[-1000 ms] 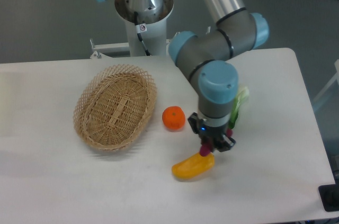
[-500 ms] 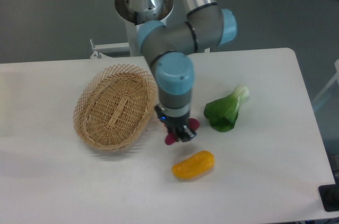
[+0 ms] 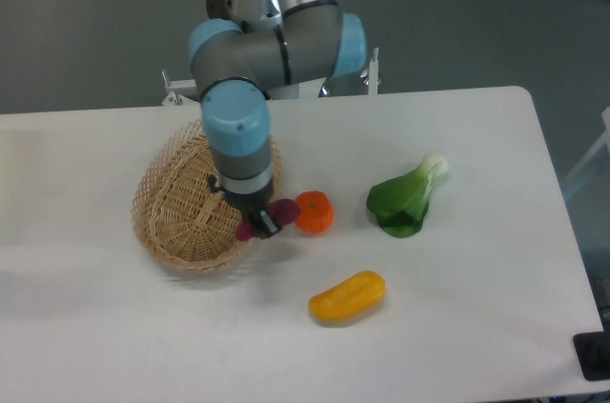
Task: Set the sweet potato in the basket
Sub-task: 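Lower the sweet potato into the basket and open the gripper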
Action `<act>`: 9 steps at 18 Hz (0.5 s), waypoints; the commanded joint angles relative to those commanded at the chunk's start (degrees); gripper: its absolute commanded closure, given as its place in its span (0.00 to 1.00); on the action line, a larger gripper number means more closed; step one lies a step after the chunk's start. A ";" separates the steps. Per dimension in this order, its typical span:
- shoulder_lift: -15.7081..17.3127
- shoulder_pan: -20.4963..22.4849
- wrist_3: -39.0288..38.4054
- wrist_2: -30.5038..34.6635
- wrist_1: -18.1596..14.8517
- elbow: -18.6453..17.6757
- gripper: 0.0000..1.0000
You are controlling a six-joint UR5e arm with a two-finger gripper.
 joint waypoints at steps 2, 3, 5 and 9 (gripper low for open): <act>0.09 -0.88 0.18 0.00 0.00 -1.23 0.69; 0.26 -1.06 0.26 0.00 0.00 -1.59 0.69; 0.26 -2.64 0.00 0.00 0.00 -2.03 0.67; 0.44 -3.08 0.09 0.00 0.00 -3.61 0.63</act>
